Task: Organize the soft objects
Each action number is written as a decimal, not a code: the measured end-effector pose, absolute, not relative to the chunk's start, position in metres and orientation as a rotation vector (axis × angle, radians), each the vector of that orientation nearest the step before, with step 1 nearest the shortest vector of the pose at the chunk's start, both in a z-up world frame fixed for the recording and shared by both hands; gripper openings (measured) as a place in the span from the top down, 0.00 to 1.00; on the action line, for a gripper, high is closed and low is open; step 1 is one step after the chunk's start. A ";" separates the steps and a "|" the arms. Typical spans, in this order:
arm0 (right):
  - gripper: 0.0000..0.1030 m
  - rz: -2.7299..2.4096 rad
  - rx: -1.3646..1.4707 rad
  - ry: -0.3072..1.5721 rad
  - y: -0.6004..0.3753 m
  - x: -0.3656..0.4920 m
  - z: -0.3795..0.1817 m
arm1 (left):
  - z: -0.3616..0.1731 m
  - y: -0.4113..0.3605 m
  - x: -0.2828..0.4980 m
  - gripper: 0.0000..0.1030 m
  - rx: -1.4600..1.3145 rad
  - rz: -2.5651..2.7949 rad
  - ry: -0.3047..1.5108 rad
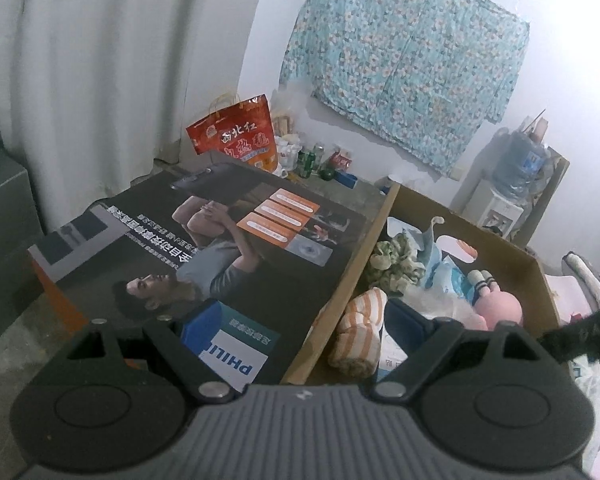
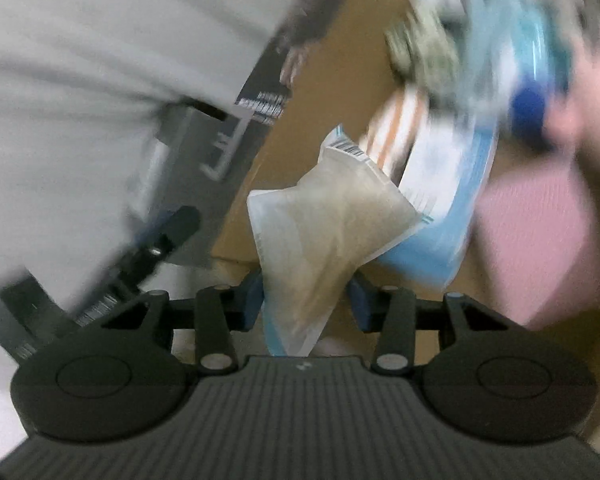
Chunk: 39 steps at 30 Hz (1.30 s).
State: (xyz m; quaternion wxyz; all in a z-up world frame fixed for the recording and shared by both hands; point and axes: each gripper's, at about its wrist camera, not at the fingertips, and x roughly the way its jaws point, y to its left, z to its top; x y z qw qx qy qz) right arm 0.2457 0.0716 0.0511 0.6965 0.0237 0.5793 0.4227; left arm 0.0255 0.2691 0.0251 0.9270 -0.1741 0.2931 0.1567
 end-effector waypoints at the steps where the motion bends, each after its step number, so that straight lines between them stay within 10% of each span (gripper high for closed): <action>1: 0.58 0.973 -0.065 1.238 0.076 0.246 0.057 | 0.026 0.268 0.024 0.13 -0.356 0.321 0.599; 7: 0.50 1.191 -0.579 1.149 0.114 0.234 0.031 | 0.027 0.268 0.022 0.13 -0.354 0.327 0.599; 12: 0.21 1.258 -0.593 1.217 0.120 0.239 0.020 | 0.029 0.271 0.017 0.13 -0.355 0.342 0.596; 18: 0.22 1.189 -0.274 1.230 0.103 0.276 0.027 | 0.029 0.272 0.014 0.13 -0.356 0.338 0.600; 21: 0.57 1.122 -0.198 1.272 0.107 0.287 0.012 | 0.030 0.270 0.013 0.13 -0.358 0.332 0.600; 24: 0.68 1.122 -0.174 1.314 0.118 0.282 -0.005 | 0.031 0.266 0.012 0.13 -0.353 0.329 0.603; 31: 0.66 1.194 -0.158 1.252 0.148 0.262 -0.009 | 0.033 0.256 0.014 0.13 -0.345 0.324 0.610; 39: 0.34 1.160 0.062 1.240 0.119 0.277 0.001 | 0.042 0.245 0.013 0.13 -0.325 0.307 0.598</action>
